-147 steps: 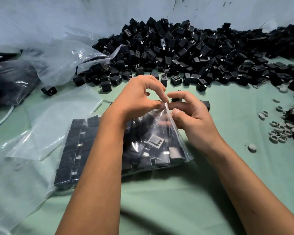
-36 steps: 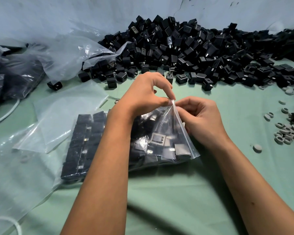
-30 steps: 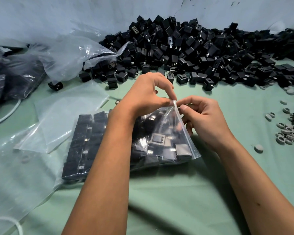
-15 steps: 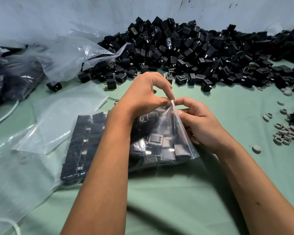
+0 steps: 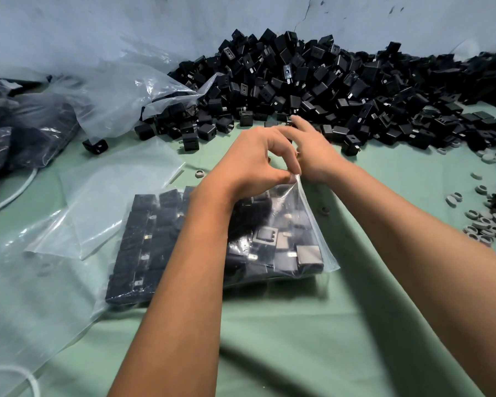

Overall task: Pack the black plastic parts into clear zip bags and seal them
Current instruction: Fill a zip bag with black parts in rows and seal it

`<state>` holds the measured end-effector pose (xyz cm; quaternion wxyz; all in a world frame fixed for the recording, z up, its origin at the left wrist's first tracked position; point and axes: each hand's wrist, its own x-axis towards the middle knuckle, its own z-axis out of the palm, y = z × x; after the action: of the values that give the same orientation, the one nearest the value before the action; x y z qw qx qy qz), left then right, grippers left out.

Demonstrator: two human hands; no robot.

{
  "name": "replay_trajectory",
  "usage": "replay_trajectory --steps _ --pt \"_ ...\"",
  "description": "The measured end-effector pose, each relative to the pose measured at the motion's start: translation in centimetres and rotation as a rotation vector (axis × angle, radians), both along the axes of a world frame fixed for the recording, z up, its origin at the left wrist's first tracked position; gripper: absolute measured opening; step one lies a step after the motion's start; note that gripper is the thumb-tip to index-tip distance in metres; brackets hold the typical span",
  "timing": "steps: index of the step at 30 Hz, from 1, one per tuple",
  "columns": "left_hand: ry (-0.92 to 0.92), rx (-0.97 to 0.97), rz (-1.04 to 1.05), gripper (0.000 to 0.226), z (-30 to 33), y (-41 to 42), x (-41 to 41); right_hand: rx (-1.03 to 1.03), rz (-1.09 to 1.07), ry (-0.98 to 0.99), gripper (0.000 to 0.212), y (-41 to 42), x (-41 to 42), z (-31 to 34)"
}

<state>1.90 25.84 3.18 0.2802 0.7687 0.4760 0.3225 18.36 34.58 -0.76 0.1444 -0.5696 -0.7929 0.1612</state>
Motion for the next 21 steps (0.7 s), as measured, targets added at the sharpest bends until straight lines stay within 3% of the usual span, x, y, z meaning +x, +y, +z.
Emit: replay_trajectory --steps 2,6,8,10,15,17,21 --pt "0.007 -0.001 0.007 0.02 0.0 0.0 -0.1 -0.023 0.04 -0.123 0.069 1.1 0.0 -0.7" --pt "0.003 0.0 0.015 0.018 0.1 0.0 -0.2 0.132 -0.164 0.239 0.029 0.3 0.3 -2.1" --pt "0.013 0.011 0.012 0.018 0.2 -0.1 -0.2 0.218 -0.252 0.268 0.015 -0.7 0.6 -2.5" --pt "0.023 0.022 0.012 0.018 0.3 -0.1 -0.2 0.269 -0.314 0.291 0.017 -1.7 1.1 -2.6" --pt "0.023 0.016 0.024 0.017 0.3 -0.1 -0.4 0.265 -0.514 0.62 0.013 -4.9 2.5 -2.3" --pt "0.026 0.019 0.022 0.017 0.4 -0.1 -0.3 0.265 -0.525 0.567 0.018 -5.9 2.9 -2.3" --pt "0.032 0.024 0.014 0.017 0.5 -0.1 -0.2 0.182 -0.323 0.105 0.047 -6.0 3.0 -2.3"
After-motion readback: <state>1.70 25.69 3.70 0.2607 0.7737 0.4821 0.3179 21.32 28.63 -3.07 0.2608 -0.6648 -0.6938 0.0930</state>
